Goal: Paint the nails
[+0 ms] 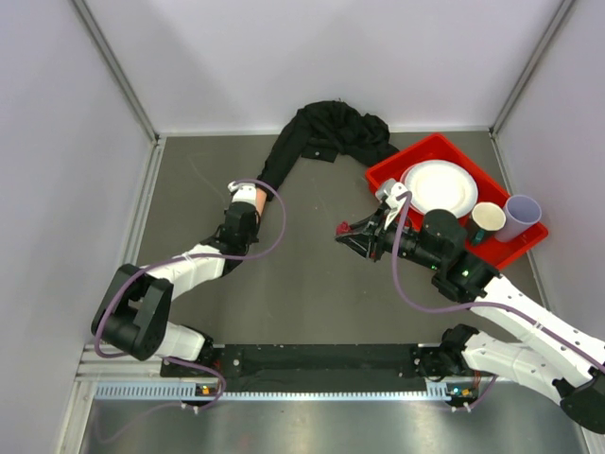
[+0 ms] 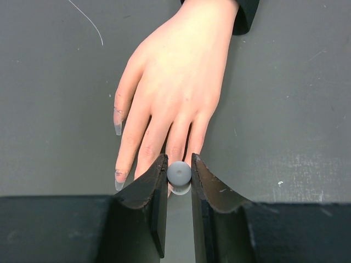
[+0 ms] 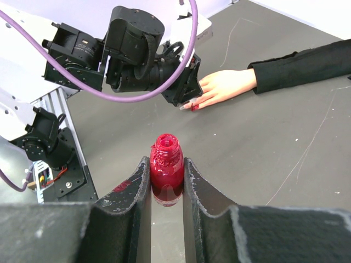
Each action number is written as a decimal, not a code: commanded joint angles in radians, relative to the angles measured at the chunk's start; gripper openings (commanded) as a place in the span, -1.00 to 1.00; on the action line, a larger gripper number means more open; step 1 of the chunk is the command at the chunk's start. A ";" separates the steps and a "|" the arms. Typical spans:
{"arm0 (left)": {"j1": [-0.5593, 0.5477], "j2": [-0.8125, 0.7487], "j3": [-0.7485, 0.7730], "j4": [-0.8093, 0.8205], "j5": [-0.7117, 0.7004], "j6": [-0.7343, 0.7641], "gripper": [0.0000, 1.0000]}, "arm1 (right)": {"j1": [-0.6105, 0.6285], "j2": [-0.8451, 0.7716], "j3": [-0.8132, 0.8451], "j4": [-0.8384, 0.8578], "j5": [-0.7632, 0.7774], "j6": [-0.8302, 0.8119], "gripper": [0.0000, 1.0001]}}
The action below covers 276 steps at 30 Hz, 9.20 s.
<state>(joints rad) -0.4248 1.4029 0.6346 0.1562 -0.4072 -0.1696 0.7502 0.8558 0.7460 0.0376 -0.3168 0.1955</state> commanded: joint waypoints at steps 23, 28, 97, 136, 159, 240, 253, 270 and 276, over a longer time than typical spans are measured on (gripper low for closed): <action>0.006 -0.301 0.135 -0.136 0.278 -0.056 -1.00 | -0.009 0.020 0.015 0.042 -0.013 0.001 -1.00; 0.006 -0.386 0.261 -0.217 0.549 -0.067 -1.00 | -0.009 0.031 0.064 -0.034 -0.008 -0.039 -1.00; -0.184 -0.251 0.668 -0.325 1.087 -0.266 -1.00 | -0.008 0.154 0.314 -0.252 -0.225 -0.137 -1.00; -0.252 -0.209 0.679 -0.420 1.065 -0.203 -1.00 | -0.008 0.129 0.317 -0.245 -0.228 -0.126 -1.00; -0.295 -0.237 0.518 -0.284 1.206 -0.088 -1.00 | -0.009 0.115 0.335 -0.206 -0.246 -0.070 -1.00; -0.506 -0.303 0.517 -0.021 0.568 -0.292 -0.42 | -0.009 0.118 0.484 -0.354 -0.096 -0.056 -1.00; -0.502 -0.326 0.430 0.118 1.124 -0.243 -1.00 | -0.009 0.039 0.449 -0.262 -0.263 -0.024 -1.00; -0.451 -0.341 0.396 0.237 1.406 -0.294 -0.07 | -0.008 -0.006 0.449 -0.210 -0.492 0.036 -1.00; -0.453 -0.472 0.422 0.097 1.118 -0.214 0.80 | -0.009 0.015 0.507 -0.360 -0.355 -0.071 -1.00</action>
<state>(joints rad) -0.8707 1.0271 1.0176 0.3511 0.8482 -0.4309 0.7486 0.8715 1.1679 -0.3050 -0.7959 0.2005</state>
